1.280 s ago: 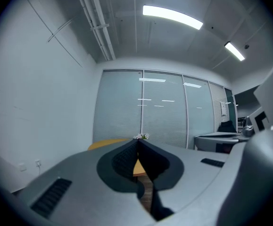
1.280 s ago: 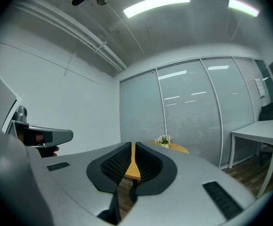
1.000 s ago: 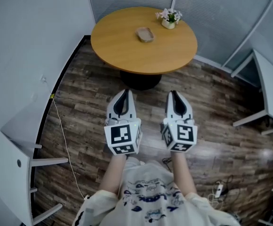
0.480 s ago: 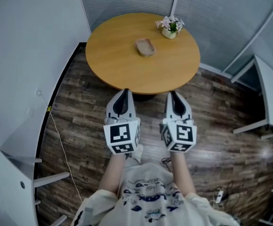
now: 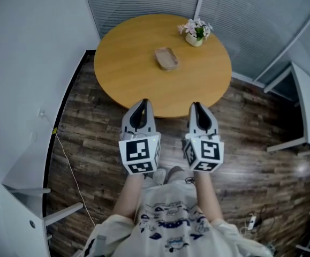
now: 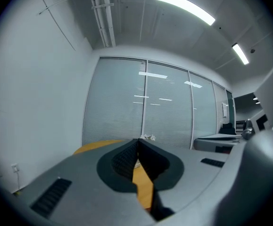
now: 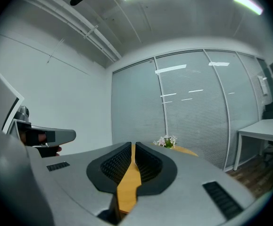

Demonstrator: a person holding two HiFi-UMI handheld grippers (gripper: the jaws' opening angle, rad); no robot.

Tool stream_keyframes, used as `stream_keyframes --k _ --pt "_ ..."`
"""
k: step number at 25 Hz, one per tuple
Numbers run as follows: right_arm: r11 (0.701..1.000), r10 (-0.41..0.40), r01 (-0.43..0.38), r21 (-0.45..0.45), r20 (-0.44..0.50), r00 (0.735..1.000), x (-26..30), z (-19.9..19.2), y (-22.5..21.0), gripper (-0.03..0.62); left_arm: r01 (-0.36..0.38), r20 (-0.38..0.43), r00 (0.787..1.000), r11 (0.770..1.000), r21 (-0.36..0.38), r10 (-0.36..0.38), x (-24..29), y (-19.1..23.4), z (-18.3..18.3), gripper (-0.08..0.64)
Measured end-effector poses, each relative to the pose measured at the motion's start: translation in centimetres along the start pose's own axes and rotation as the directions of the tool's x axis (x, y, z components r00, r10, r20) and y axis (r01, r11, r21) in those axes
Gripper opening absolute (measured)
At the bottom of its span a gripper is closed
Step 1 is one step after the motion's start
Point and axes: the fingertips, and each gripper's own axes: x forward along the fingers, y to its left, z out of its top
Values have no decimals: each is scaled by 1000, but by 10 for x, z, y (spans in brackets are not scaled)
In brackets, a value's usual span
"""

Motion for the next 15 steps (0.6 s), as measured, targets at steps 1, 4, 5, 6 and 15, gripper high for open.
stream_keyframes --k 1,4,5,6,15 --pt "1000 0 0 0 -5 1000 4 -2 0 26 2 -7 1000 1000 -4 -2 4 1 -2 5" --pt "1000 4 -4 1 -16 1000 17 -2 -3 26 3 -23 1000 1000 -12 -3 18 4 -6 5" --pt "1000 4 -4 1 -21 1000 22 -2 -5 26 3 -28 1000 1000 -15 -3 23 5 -8 5" --pt "1000 1 -1 0 -27 1000 26 -3 -7 26 2 -33 999 1000 -17 -3 27 6 -9 5" --pt "1000 19 -19 2 -54 998 84 -12 -27 26 -30 -57 998 999 -34 28 81 16 -16 5"
